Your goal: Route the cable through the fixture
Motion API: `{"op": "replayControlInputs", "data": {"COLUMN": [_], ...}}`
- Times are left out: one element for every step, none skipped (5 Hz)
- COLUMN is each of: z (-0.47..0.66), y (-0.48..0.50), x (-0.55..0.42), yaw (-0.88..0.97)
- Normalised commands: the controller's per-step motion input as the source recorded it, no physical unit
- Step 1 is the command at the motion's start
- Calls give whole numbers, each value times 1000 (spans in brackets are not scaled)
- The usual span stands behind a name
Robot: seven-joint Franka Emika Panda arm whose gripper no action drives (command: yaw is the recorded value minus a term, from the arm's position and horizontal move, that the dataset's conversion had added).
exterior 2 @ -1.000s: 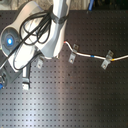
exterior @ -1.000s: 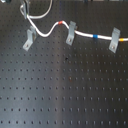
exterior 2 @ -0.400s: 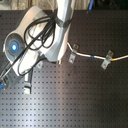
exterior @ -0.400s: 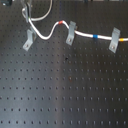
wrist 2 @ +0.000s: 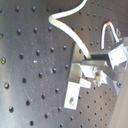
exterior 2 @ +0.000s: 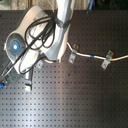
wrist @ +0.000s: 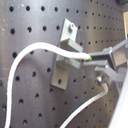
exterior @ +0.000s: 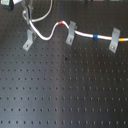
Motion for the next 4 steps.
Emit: {"op": "replayControlInputs", "data": {"z": [146, 249, 229, 362], "y": [47, 95, 121, 100], "x": [-12, -66, -31, -20], "yaw": [34, 86, 86, 69]}}
